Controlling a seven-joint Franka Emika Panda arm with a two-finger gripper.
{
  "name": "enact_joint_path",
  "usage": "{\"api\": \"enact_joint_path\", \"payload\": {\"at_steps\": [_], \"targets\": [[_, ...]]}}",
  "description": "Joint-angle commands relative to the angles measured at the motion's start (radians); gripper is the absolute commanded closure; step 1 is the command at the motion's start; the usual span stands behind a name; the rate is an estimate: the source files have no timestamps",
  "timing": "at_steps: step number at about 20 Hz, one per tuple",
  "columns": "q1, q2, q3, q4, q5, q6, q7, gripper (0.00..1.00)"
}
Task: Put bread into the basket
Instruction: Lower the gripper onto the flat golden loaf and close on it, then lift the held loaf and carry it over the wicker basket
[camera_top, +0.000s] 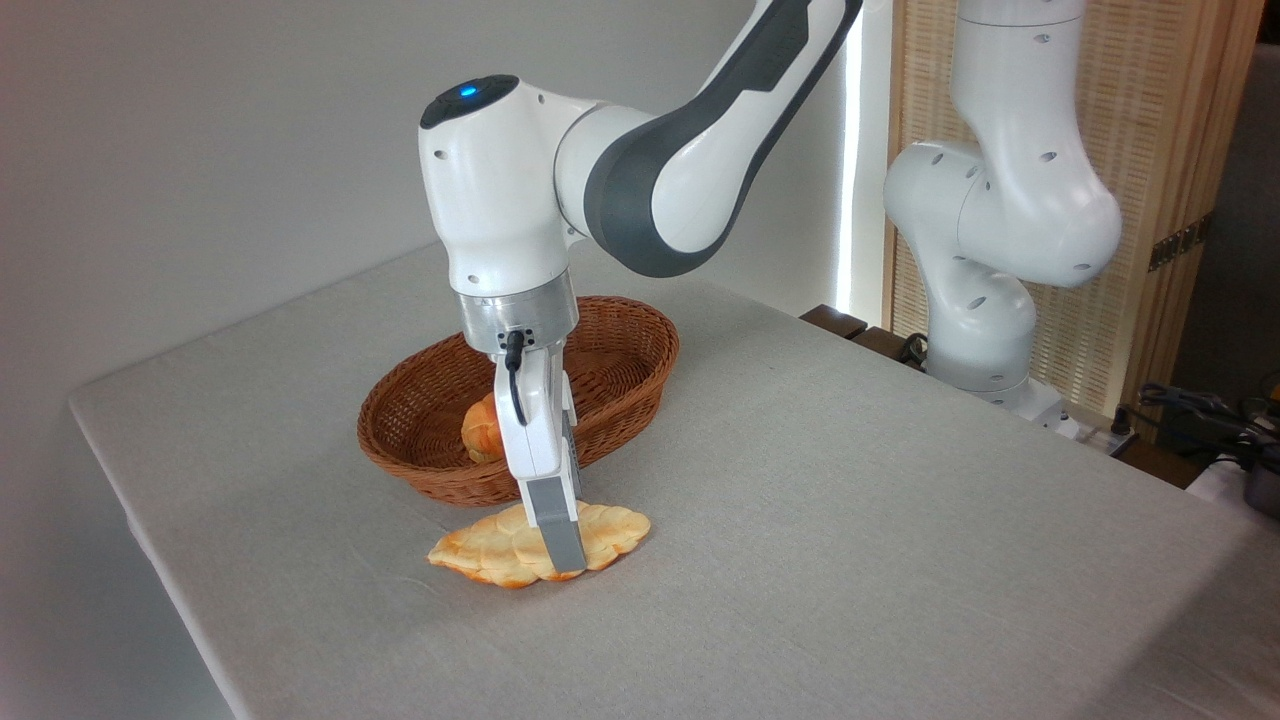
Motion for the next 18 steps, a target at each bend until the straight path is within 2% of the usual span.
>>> {"api": "enact_joint_path", "payload": {"at_steps": [1, 6, 8, 10, 12, 14, 16, 18], "targets": [[0.0, -0.001, 0.005, -0.011, 0.014, 0.019, 0.019, 0.81], [0.002, -0.004, 0.005, -0.002, 0.012, 0.015, 0.015, 0.81], [0.005, -0.014, 0.016, 0.035, 0.007, -0.022, 0.012, 0.81], [0.006, -0.015, 0.03, 0.134, 0.001, -0.156, 0.01, 0.79], [0.006, -0.018, 0.069, 0.222, -0.015, -0.292, 0.012, 0.75], [0.006, -0.024, 0.08, 0.298, -0.078, -0.407, -0.001, 0.75], [0.006, -0.054, 0.094, 0.334, -0.129, -0.496, -0.068, 0.75], [0.002, -0.109, 0.076, 0.331, -0.137, -0.545, -0.172, 0.75]]}}
